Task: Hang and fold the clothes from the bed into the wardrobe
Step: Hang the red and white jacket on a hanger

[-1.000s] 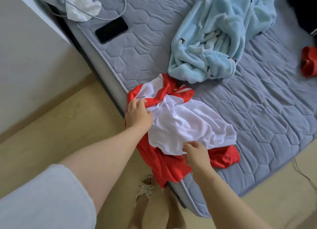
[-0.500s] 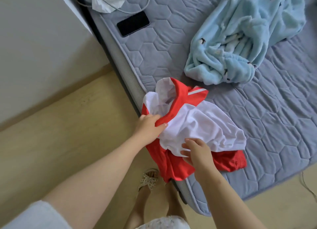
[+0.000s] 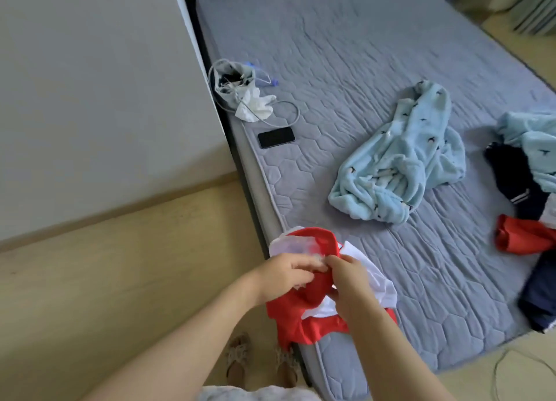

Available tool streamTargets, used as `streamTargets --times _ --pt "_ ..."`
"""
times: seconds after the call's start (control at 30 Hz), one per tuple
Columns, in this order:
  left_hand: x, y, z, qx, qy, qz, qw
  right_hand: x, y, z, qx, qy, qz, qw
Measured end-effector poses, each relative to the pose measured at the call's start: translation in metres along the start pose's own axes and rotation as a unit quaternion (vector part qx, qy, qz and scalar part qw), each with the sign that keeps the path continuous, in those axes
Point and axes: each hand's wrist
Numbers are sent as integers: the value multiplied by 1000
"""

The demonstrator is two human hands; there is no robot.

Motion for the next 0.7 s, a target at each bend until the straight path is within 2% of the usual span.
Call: streamTargets --times 0.03,0.1,0.17,0.27,0.37,0.43,0.5,0.53,0.6,0.7 --pt "1 4 6 6 20 3 1000 -2 -4 6 -8 19 22 1000" --pt "3 12 13 11 109 -15 994 -6 -11 18 -32 44 59 997" --pt "3 19 13 7 193 -116 974 -10 -18 32 -50 43 83 994" --pt "6 26 3 -25 154 -302 940 -15 -24 55 -84 -8 86 993" --pt "13 29 -10 -65 153 -339 926 -19 -32 79 -135 -88 106 981" --pt "20 32 -15 -75 214 -279 933 -24 -37 89 -167 -107 121 973" --pt "21 35 -12 -46 321 -93 941 -30 -39 94 -194 -87 184 960" --pt "20 36 -9 -23 370 -8 929 -31 -39 95 -204 -81 226 949" --pt "12 43 4 9 444 25 896 -28 -39 93 -211 -72 303 927" --pt "-6 56 36 64 516 82 851 -8 -37 83 -222 -4 415 882"
Point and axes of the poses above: each hand's wrist, its own z-axis away from the middle knuckle, its own x-axis out of the palm, y = z × x, and after that the axes turned 15 degrees about -y, right-handed
